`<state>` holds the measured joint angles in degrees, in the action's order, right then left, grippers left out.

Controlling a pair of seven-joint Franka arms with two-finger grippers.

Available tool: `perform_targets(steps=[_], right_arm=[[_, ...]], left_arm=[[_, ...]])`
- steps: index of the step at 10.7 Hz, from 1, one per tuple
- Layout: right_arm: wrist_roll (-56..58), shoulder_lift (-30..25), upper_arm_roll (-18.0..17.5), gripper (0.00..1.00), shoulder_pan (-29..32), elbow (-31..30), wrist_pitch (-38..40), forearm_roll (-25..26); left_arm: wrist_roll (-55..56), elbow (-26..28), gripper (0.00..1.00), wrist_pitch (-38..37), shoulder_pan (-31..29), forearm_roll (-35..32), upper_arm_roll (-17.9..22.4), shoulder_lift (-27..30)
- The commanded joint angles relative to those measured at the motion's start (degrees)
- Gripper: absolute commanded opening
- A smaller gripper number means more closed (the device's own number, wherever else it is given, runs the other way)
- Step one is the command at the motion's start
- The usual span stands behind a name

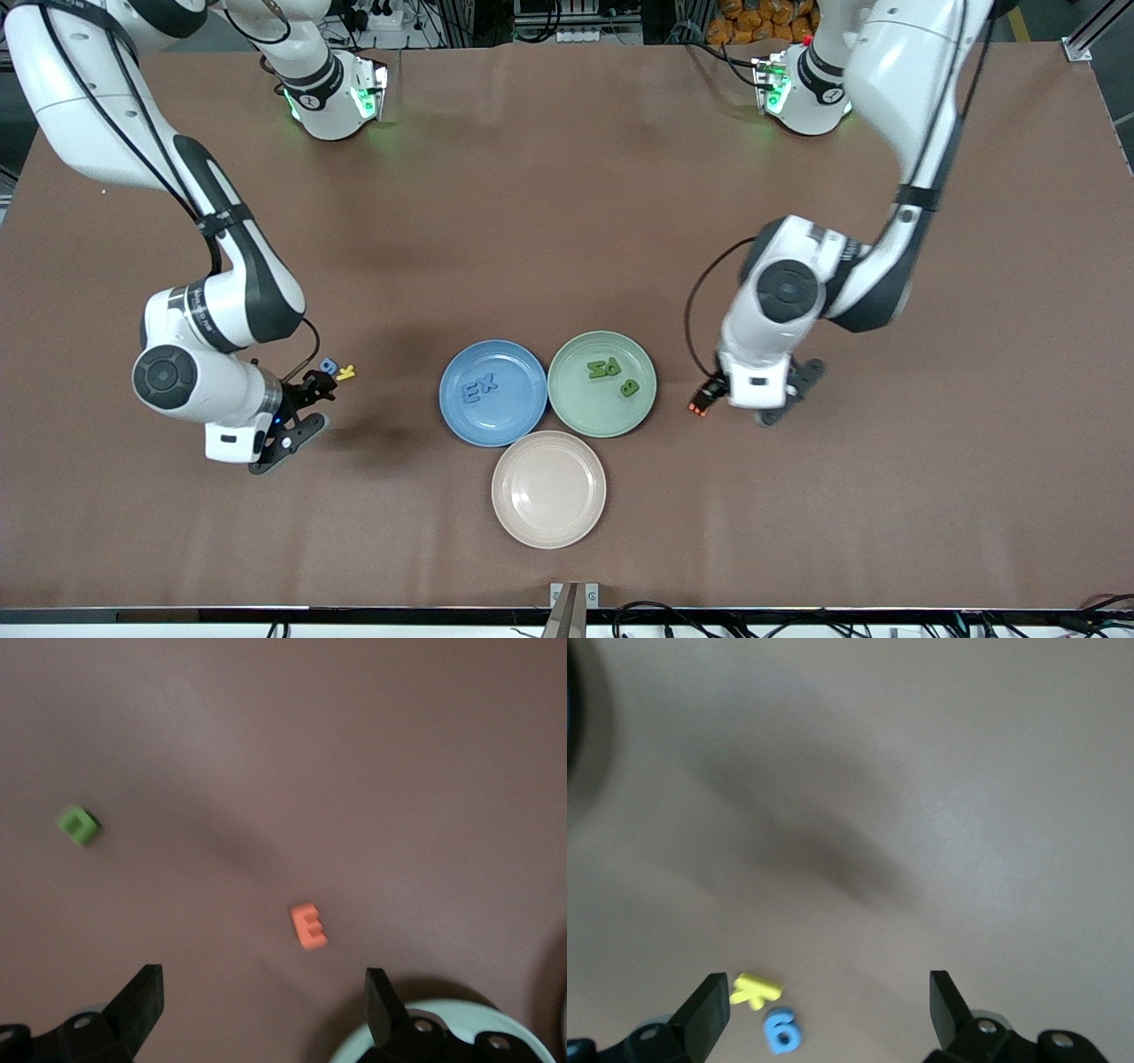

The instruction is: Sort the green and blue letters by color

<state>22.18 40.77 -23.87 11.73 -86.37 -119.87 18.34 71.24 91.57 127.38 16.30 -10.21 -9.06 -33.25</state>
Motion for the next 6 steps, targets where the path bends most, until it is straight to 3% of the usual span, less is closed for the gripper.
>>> perform_targets(steps=[1, 3, 6], right_arm=[[0.2, -7.1, -1.2, 1.00, 1.0, -10.6, -3.1, -0.8], [5.2, -7.4, -1.1, 1.00, 1.8, -13.7, -7.0, -0.8], [5.7, -10.5, -1.1, 1.00, 4.2, -23.1, -16.1, -0.8]], left_arm=[[-8.6, 1.3, 1.00, -1.9, -7.1, -0.6, -1.1, 3.2], [-11.8, 1.7, 1.00, -1.9, -10.6, 0.4, -2.1, 3.5], [-23.5, 8.1, 1.00, -2.0, -17.2, 1.2, -6.0, 6.9]])
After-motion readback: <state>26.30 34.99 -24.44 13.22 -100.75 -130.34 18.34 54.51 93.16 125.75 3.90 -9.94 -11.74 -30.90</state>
